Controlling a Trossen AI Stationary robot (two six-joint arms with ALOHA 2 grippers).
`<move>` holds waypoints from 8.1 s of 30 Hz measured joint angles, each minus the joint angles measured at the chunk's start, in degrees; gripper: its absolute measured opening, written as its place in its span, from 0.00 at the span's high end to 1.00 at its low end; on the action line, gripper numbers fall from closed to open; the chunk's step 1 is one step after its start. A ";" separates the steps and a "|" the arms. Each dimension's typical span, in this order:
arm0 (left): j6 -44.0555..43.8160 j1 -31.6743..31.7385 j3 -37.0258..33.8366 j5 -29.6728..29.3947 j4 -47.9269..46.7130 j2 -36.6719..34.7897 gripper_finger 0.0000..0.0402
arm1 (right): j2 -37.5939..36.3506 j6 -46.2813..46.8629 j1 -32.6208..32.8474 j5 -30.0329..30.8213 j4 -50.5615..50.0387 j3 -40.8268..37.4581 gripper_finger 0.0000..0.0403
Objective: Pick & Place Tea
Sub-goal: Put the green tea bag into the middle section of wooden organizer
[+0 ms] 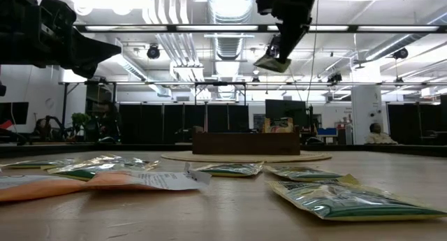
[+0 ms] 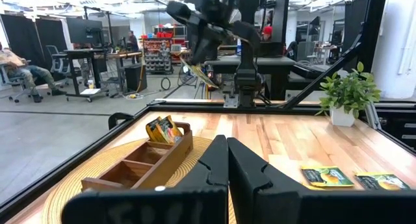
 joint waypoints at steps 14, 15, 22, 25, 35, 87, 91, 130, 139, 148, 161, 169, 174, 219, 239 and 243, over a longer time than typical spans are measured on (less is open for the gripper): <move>0.01 0.00 0.00 -0.01 0.17 0.00 1.00 | 9.29 -14.81 -3.17 10.47 0.28 11.36 0.98; 0.01 0.00 -0.01 0.00 0.17 0.00 1.00 | 9.86 -15.69 -3.16 12.44 0.25 11.87 0.98; 0.00 0.01 -0.01 -0.02 0.15 0.00 1.00 | 13.28 -20.08 -2.48 23.15 0.42 12.90 0.98; 0.01 0.00 -0.01 -0.01 0.13 0.00 1.00 | 14.99 -22.12 -1.97 24.71 0.69 12.73 0.98; 0.01 0.02 0.00 -0.02 0.09 0.00 1.00 | 22.82 -17.17 -1.39 31.59 1.84 12.53 0.98; 0.02 0.02 0.00 0.00 0.11 0.00 1.00 | 27.71 -9.49 -0.66 32.83 17.15 0.38 0.98; 0.02 0.02 0.00 0.00 0.11 0.00 1.00 | 27.71 -9.70 -0.69 32.89 17.35 0.37 0.98; 0.02 0.02 0.00 -0.02 0.08 -0.02 1.00 | 12.71 -10.83 10.07 30.25 11.98 0.12 0.71; 0.01 0.01 0.00 -0.01 0.08 -0.02 1.00 | 8.99 -5.38 17.66 -8.24 8.94 -0.75 0.67; 0.02 0.02 0.00 -0.02 0.09 -0.02 1.00 | 9.24 -4.75 23.13 -14.73 17.11 -7.31 0.57; 0.00 0.01 -0.02 0.00 0.15 -0.02 1.00 | 14.35 -0.86 25.02 -21.24 24.46 -12.67 0.52; 0.02 0.02 0.00 0.00 0.13 0.02 1.00 | 19.55 2.57 24.58 -21.44 24.22 -11.89 0.52; 0.00 0.00 0.00 0.00 0.13 0.02 1.00 | 22.99 2.56 24.18 -21.63 24.21 -10.43 0.52; 0.02 0.02 0.00 -0.02 0.11 0.02 1.00 | 21.87 -11.07 6.17 15.31 8.56 6.73 0.98; 0.01 0.02 0.00 -0.02 0.11 0.02 1.00 | 21.59 -20.11 0.00 25.76 24.27 -1.44 0.98; 0.01 0.02 0.00 -0.02 0.11 0.04 1.00 | 21.66 -21.23 -0.34 27.89 28.18 -3.39 0.98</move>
